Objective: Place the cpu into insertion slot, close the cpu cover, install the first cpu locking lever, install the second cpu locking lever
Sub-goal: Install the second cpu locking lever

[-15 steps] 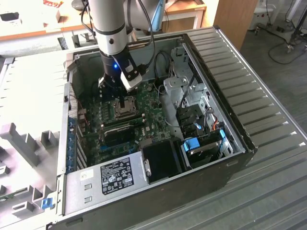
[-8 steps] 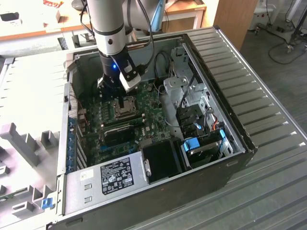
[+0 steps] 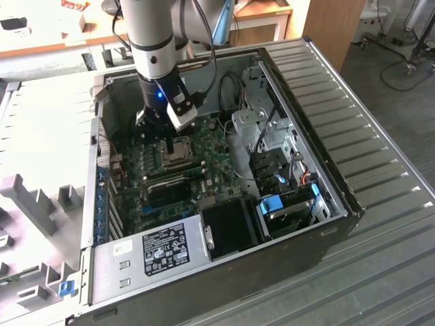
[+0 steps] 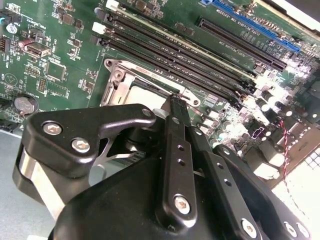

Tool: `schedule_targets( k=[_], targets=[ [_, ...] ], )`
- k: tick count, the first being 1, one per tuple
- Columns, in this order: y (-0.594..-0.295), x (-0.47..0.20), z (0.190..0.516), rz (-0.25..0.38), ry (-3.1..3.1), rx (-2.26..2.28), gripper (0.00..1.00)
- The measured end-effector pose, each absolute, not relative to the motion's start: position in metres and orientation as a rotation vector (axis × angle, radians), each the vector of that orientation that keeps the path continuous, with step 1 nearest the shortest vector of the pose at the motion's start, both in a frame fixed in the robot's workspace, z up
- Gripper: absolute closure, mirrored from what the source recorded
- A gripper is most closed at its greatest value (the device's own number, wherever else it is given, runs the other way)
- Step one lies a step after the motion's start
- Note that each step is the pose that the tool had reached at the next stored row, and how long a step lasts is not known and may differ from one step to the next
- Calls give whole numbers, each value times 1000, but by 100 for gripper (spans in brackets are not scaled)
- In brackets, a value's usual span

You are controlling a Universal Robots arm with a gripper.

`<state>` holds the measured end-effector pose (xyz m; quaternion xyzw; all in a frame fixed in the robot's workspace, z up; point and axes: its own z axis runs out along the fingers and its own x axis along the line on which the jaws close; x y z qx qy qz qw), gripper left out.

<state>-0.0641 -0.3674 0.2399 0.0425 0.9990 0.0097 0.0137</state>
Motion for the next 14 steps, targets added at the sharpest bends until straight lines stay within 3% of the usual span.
schedule_targets(
  k=[14],
  targets=[
    [-367, -69, 240, 30, 3110, 132, 90]
  ],
)
